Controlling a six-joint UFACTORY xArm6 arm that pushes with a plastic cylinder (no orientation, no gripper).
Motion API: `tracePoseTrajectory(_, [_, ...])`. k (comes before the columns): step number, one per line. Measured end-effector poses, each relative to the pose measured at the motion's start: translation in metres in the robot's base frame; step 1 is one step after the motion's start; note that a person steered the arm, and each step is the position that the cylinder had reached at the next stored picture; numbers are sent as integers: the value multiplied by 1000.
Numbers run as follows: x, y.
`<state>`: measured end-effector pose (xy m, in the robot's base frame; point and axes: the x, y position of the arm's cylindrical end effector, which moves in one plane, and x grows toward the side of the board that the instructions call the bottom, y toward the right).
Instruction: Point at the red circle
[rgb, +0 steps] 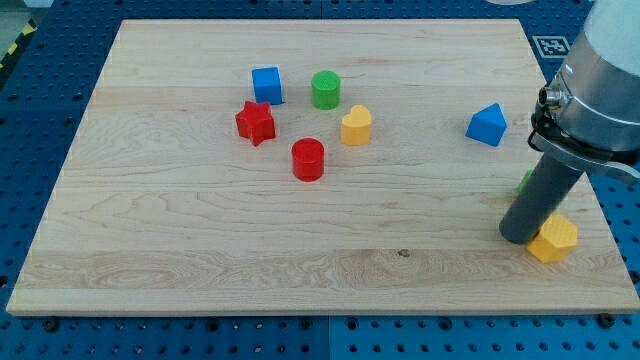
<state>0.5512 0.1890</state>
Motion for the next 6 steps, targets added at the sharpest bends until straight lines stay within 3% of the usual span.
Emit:
tracePoseTrajectory(2, [-18,-61])
tracePoseTrajectory(4, [-20,-203])
tracePoseTrajectory(5, [-48,-265])
tracePoseTrajectory(6, [-88,-263])
